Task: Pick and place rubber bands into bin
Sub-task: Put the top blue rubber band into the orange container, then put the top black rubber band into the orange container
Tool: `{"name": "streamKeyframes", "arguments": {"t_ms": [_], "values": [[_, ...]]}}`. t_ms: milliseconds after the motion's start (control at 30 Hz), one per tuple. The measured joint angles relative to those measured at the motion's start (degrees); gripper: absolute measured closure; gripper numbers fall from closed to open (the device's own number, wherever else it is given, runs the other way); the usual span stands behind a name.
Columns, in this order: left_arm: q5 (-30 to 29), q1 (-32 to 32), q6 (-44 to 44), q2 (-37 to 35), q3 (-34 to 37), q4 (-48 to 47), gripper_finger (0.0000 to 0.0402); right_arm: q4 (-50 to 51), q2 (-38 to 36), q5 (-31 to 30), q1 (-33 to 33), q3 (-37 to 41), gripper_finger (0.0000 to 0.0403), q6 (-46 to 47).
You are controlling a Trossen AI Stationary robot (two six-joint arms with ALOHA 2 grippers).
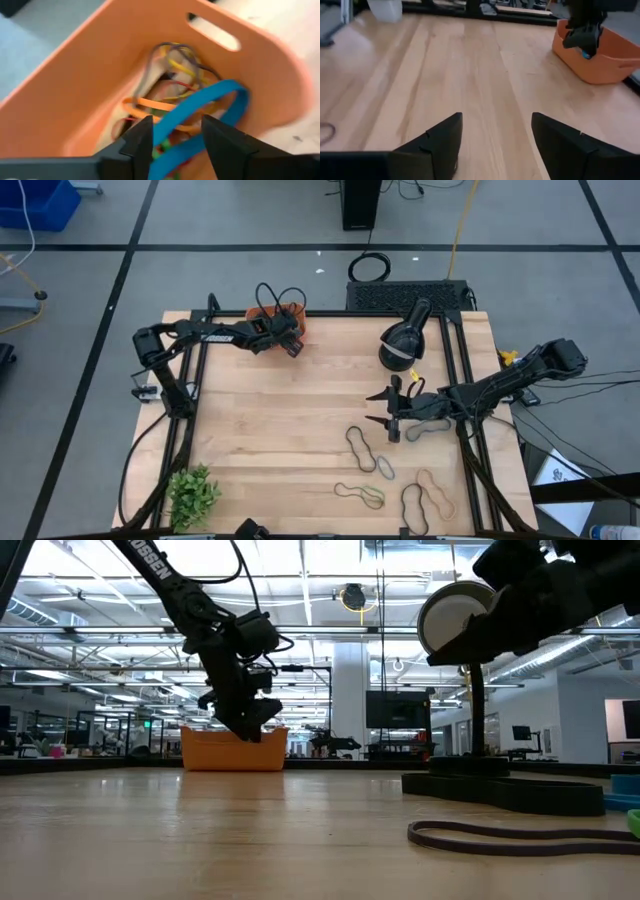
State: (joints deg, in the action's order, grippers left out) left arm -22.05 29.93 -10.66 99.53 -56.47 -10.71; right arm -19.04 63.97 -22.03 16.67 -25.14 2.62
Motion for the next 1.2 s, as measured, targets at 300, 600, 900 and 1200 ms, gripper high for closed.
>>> {"name": "streamKeyframes", "arguments": {"t_ms": [300, 600, 900, 1200], "values": [[4.51, -0.41, 1.18, -5.20, -0.02, -1.13, 0.0193, 0.51, 7.64, 5.84, 0.31, -2.74, 0.0182, -5.46], [13.02, -4.04, -2.08, -13.04, 0.00, -1.22, 0.0192, -4.45, 17.89, 5.88, 0.28, -2.78, 0.0182, -3.29], [14.10, -9.37, -3.03, -17.22, -0.02, -0.89, 0.0192, -4.11, 27.65, 6.00, -0.07, -7.48, 0.0182, -3.31], [14.10, -12.20, -3.10, -17.94, -0.02, -1.06, 0.0192, 0.75, 31.15, 9.28, -2.75, -9.36, 0.0212, 2.33]]}}
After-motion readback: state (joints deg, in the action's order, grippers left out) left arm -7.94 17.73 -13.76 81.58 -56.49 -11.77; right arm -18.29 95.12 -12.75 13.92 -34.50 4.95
